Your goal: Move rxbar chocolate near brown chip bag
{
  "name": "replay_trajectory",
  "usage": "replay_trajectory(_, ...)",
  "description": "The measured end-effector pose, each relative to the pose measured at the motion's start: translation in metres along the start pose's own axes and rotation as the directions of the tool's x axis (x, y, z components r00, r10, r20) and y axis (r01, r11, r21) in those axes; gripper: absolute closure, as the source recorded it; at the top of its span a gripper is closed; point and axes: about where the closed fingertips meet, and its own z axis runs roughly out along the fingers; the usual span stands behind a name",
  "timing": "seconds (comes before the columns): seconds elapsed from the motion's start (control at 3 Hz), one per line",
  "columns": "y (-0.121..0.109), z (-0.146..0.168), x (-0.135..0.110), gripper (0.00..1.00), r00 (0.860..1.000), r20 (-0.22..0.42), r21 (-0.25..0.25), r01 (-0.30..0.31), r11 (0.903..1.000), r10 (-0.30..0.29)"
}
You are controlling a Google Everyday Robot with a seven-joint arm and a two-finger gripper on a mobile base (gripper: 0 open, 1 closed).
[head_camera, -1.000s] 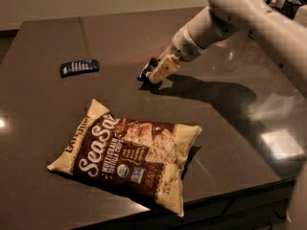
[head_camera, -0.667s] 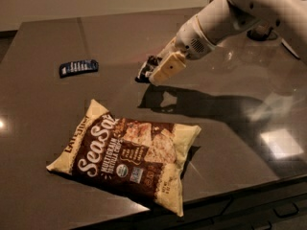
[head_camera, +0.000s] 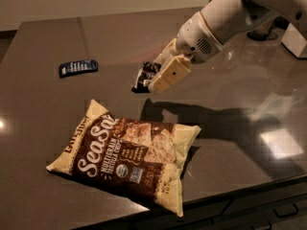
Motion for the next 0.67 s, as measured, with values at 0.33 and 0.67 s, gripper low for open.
replay_trajectory(0.33, 0.022, 0.011, 0.0, 0.59, 1.0, -0.016, -0.069, 0.006, 0.9976, -0.008)
replay_trajectory(0.67, 0.039, 0.022, 0.002, 0.35, 0.999, -0.029, -0.118, 0.012, 0.993, -0.015)
